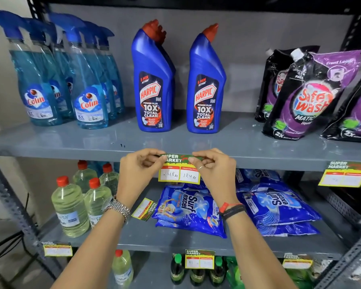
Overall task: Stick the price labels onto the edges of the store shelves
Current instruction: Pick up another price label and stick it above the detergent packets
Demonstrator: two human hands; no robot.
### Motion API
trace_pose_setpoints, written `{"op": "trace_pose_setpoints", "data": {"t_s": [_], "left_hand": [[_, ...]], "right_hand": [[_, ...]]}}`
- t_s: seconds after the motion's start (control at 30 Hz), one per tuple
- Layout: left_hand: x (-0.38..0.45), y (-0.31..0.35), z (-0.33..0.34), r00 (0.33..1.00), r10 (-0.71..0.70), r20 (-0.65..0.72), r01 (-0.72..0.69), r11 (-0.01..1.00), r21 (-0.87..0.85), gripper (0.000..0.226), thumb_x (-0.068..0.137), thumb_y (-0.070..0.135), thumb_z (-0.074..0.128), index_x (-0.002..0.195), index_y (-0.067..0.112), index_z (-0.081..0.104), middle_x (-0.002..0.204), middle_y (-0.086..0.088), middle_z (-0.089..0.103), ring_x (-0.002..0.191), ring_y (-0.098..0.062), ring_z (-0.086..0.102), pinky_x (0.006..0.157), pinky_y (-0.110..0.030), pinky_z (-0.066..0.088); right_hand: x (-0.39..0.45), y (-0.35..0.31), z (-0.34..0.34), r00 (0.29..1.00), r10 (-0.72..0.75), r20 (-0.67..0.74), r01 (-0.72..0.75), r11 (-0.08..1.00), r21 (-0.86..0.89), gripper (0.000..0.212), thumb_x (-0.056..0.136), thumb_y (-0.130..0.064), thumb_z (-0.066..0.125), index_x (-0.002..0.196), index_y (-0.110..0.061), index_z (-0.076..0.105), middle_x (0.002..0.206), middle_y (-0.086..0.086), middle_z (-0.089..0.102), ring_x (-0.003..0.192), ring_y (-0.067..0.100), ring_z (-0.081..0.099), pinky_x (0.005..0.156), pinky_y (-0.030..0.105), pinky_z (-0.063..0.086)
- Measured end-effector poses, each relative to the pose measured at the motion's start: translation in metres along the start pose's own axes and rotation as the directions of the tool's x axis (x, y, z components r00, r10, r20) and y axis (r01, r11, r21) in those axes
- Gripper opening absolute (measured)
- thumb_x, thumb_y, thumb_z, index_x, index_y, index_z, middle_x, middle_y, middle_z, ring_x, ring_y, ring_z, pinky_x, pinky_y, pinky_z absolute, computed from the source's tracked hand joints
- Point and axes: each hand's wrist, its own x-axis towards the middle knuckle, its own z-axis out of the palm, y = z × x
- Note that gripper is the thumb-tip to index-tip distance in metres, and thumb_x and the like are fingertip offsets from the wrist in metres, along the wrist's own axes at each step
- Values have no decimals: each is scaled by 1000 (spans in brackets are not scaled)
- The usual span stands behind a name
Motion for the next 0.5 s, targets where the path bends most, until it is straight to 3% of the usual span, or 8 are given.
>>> {"op": "trace_pose_setpoints", "data": {"t_s": [0.07, 0.13, 0.23, 0.3, 0.4, 0.5], "left_hand": [[-1, 3, 0, 1000, 1, -17, -1, 999, 42, 14, 75, 32, 75, 85, 23, 73, 68, 11, 71, 67, -3, 69, 57, -11, 53], [-2, 6, -2, 994, 70, -79, -48, 965, 258, 18, 74, 46, 72, 80, 30, 70, 66, 14, 69, 61, -1, 66, 52, -19, 51], [-3, 7, -3, 947, 290, -138, -162, 802, 575, 26, 74, 57, 67, 86, 34, 67, 85, 14, 64, 74, -5, 60, 54, -20, 40], [2, 5, -2, 933, 355, -59, -251, 760, 600, 33, 76, 58, 64, 98, 34, 67, 100, 11, 64, 90, -11, 59, 71, -25, 41], [10, 0, 2, 943, 328, 59, -305, 776, 552, 34, 80, 57, 59, 104, 36, 69, 109, 15, 69, 110, -8, 61, 97, -31, 39], [11, -4, 3, 951, 307, 47, -290, 825, 485, 31, 80, 56, 59, 102, 36, 71, 108, 16, 71, 107, -4, 62, 93, -30, 46]], "right_hand": [[1, 0, 2, 1000, 10, -14, -10, 1000, -18, 13, 74, -19, 76, 87, -17, 75, 73, -3, 62, 58, 3, 53, 58, 7, 47], [0, 0, 2, 1000, -9, -13, 8, 998, -64, 13, 75, -21, 75, 88, -18, 73, 75, -3, 61, 60, 4, 52, 58, 12, 47], [-3, -2, 6, 991, -131, -34, 115, 949, -294, 23, 76, -37, 72, 95, -24, 70, 94, -3, 60, 87, 12, 51, 77, 23, 38], [-1, -5, 10, 983, -178, -46, 144, 899, -414, 34, 74, -50, 67, 99, -27, 68, 105, -4, 58, 101, 16, 47, 83, 28, 29], [6, -5, 17, 987, -158, 0, 141, 884, -446, 36, 75, -47, 68, 103, -25, 66, 105, -3, 64, 101, 20, 52, 90, 35, 34], [9, -4, 19, 990, -137, 29, 138, 919, -370, 27, 76, -30, 72, 101, -22, 67, 99, -4, 68, 96, 19, 54, 87, 37, 46]]}}
